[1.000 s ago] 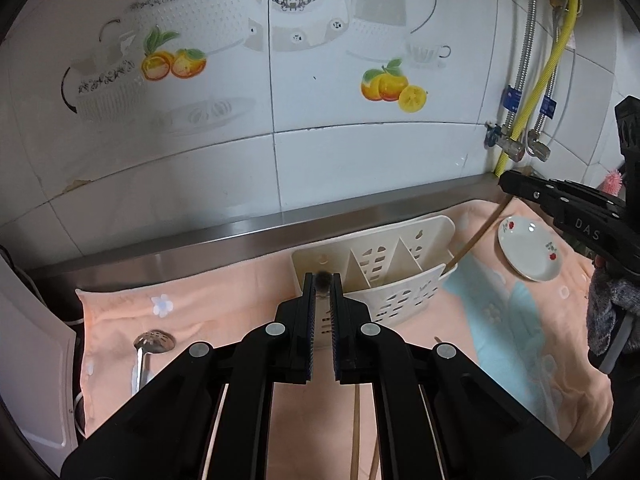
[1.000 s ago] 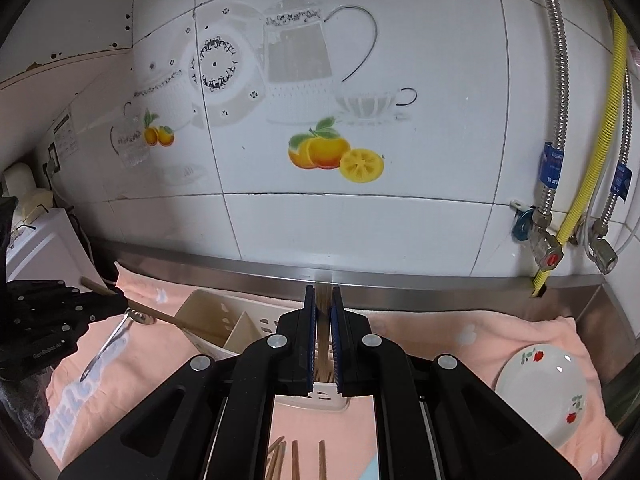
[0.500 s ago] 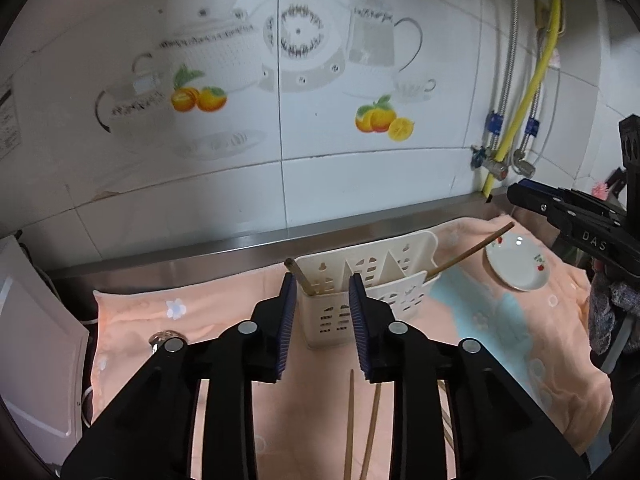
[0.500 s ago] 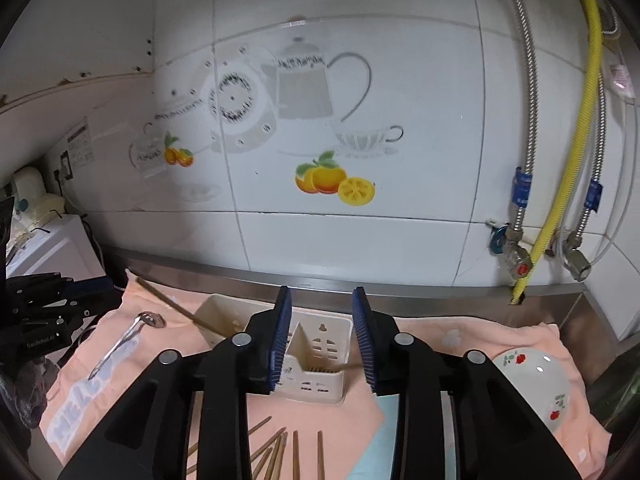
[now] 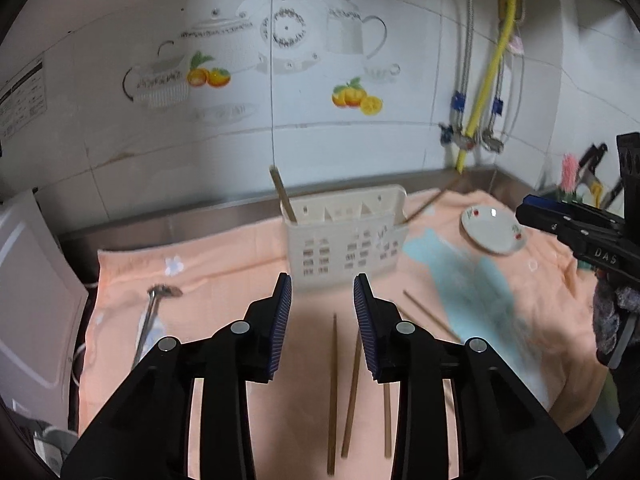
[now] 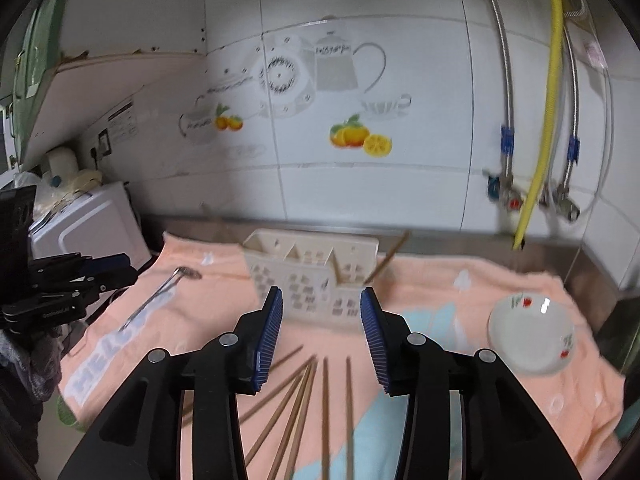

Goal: Organize utensils
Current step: 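Move both tools back down to the remaining chopsticks on the towel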

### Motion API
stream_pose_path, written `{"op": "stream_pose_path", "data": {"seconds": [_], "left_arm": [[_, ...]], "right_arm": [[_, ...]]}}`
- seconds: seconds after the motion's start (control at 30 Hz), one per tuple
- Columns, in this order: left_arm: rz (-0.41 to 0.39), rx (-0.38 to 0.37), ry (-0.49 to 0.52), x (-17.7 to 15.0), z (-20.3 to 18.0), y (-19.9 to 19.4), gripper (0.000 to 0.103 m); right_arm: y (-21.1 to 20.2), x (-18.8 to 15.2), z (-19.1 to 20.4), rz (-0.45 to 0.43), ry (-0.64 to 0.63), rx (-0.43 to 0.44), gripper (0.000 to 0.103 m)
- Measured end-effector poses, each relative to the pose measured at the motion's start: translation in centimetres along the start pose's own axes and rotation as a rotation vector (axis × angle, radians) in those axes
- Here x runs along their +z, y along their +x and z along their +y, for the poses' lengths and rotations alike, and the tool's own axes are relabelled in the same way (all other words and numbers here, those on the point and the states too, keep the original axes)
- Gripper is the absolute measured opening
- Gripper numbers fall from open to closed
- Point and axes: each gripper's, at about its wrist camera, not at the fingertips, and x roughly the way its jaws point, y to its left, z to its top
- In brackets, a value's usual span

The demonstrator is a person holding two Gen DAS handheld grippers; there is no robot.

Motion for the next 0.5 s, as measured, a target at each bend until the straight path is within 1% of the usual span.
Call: {"op": "stream_pose_path", "data": {"seconds": [0.13, 0.3, 0.37, 0.5], "left_arm": [[0.028, -0.02, 0.0, -3.2, -0.5, -0.1, 0.033], [0.079, -0.024, 0.007, -7.1, -0.9, 0.5, 0.033], [0.114, -0.025, -0.01, -8.7, -0.7, 1.2, 0.033], [0.165, -0.025, -0.039, -10.7, -0.1, 2.3, 0.033]], "right_arm": [[-0.6, -3.2, 0.2, 0.024, 0.01, 0.002, 0.04], [-0.8, -7.2, 0.2, 0.062, 0.021, -0.012, 0.04], [-0.8, -8.6, 0.1, 0.077, 0.012, -0.027, 0.04], [-0.8, -11.4, -0.3, 0.105, 0.021, -0.046, 0.039]]}}
